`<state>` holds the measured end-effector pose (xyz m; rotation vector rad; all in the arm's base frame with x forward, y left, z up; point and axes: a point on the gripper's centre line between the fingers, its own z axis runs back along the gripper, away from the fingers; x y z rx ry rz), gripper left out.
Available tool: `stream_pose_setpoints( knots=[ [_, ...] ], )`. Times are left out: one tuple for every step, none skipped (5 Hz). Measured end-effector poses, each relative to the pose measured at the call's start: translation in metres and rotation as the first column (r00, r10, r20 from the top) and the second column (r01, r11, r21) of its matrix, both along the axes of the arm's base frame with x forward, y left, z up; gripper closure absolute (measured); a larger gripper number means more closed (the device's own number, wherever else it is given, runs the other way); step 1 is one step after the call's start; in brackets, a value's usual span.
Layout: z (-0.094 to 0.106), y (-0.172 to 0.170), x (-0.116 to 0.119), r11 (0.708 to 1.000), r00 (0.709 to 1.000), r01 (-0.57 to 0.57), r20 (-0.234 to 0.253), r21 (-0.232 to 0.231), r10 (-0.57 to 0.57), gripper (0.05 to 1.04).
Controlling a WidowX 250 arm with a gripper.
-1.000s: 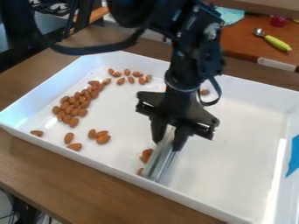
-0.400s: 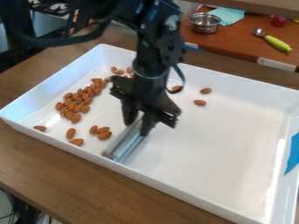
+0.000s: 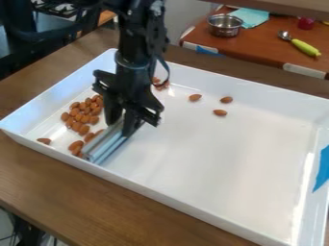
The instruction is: Sweep into pile
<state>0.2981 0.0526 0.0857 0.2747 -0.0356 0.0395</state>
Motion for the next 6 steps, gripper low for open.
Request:
stream_pose_setpoints(
  knots=[
    [0.000,0.021,0.005,1.000,1.000,-0.019,-0.006,0.009,0.019,0.734],
    [0.002,0.044,0.006,0.998,0.998,-0.056,-0.024,0.002,0.056,0.734],
    [0.004,0.036,0.000,0.993,0.995,-0.085,-0.067,-0.087,0.080,0.734],
    [0.031,0.007,0.015,0.965,0.991,-0.134,-0.018,-0.224,0.134,0.734],
    [0.046,-0.036,0.027,0.938,0.994,-0.106,0.002,-0.331,0.113,0.734],
    [0.049,-0.078,0.035,0.933,0.995,-0.069,0.043,-0.353,0.090,0.734]
  ],
)
